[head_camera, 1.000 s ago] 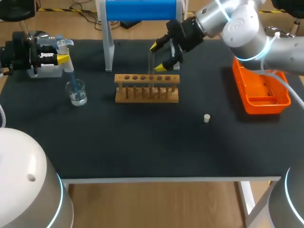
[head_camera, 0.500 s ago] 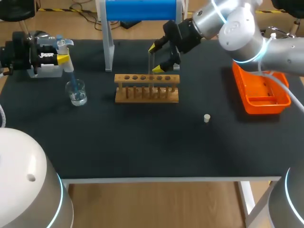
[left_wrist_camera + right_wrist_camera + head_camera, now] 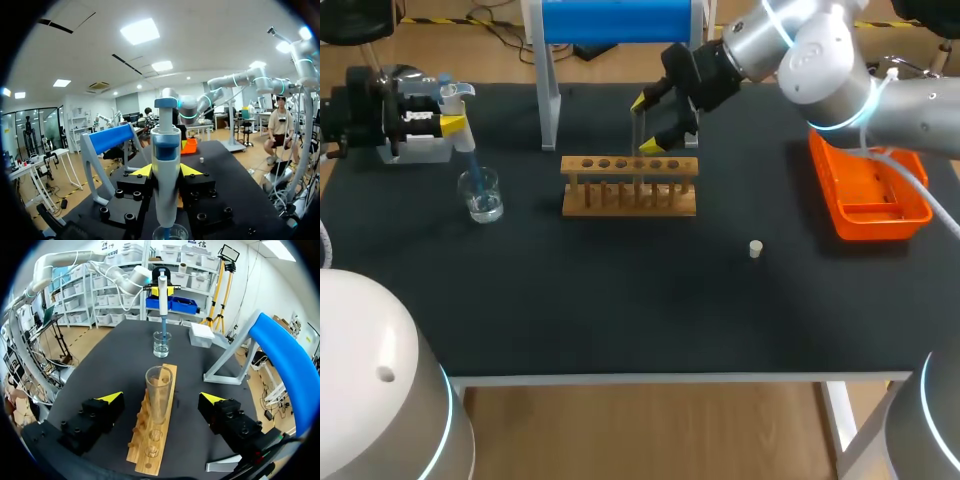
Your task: Invert the test tube, pick up the pipette, mount the tip to pipette, aspirate from beaker and dispense into the tube, eject the tip, return the pipette, and cap with the stopper.
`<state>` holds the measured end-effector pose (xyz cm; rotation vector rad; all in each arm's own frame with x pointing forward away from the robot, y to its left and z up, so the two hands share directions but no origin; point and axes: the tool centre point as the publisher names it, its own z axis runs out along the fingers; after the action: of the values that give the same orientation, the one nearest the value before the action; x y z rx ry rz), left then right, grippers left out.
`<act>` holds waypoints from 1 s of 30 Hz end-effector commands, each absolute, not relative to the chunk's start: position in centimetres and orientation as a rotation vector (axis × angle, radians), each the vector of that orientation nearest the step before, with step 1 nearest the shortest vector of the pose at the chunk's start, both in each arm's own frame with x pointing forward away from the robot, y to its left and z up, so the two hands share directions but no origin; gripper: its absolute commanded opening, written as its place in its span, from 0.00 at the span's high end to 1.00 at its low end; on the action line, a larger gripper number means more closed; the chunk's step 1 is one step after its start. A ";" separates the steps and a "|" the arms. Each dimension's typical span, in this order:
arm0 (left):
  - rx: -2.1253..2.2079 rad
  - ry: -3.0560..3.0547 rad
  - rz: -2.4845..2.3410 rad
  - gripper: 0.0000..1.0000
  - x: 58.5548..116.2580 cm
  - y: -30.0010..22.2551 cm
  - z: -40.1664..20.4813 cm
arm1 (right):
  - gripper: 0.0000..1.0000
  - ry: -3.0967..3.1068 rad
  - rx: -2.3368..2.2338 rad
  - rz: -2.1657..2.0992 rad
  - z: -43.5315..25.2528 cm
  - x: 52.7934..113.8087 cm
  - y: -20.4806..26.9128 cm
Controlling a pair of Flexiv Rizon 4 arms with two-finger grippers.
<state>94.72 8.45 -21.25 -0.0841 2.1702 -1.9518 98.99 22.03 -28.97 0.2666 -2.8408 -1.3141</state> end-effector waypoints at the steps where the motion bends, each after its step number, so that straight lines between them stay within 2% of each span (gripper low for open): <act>1: -0.082 2.173 -1.952 1.00 94.7 8.5 -21.1 | 0.00 -2.841 0.262 -1.319 -28.9 98.7 21.8; 30: -0.082 2.173 -1.952 1.00 94.7 8.5 -21.1 | 0.00 -2.864 0.268 -1.326 -28.8 98.0 21.7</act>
<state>94.72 8.45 -21.25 -0.0841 2.1702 -1.9518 98.07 21.80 -28.84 0.2674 -2.8638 -1.3259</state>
